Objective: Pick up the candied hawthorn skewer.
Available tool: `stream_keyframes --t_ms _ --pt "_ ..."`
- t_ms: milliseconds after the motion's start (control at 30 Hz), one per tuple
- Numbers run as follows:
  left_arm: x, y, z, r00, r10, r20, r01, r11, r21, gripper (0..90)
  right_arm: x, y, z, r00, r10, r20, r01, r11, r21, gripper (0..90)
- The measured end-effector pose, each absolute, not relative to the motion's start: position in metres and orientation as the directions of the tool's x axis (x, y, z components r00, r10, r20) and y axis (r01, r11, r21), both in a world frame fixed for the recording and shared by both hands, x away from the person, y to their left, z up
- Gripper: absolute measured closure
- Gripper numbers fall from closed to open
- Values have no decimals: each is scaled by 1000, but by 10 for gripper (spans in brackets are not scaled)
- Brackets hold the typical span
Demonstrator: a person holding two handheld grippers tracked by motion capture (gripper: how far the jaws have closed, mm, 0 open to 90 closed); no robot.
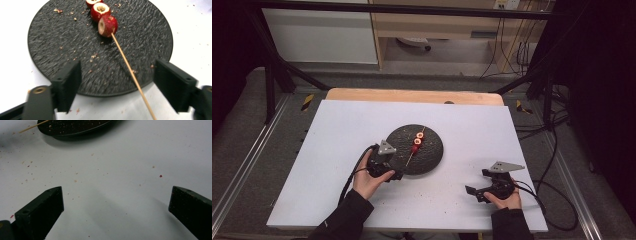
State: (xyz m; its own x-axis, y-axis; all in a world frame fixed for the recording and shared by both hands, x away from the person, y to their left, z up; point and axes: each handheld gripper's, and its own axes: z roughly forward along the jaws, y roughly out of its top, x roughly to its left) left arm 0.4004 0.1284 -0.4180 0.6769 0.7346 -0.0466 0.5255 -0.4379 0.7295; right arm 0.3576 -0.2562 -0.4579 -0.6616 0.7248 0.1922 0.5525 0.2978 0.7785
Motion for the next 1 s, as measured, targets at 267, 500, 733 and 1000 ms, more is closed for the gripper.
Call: stream_keyframes --t_ms 267,500,733,1000 --pt "407 115 -421 647 762 -37 539 -423 729 395 357 -256 -457 -660 725 195 553 294 779 8" --pt "411 106 -428 626 780 -15 554 -431 712 545 358 -256 -457 -661 724 195 552 294 780 9" --pt "412 97 -431 619 786 -1 560 -440 702 673 358 -257 -457 -663 724 194 551 295 781 9" --pt "412 90 -433 609 793 23 573 -460 679 790 358 -257 -458 -663 723 194 551 296 780 9"
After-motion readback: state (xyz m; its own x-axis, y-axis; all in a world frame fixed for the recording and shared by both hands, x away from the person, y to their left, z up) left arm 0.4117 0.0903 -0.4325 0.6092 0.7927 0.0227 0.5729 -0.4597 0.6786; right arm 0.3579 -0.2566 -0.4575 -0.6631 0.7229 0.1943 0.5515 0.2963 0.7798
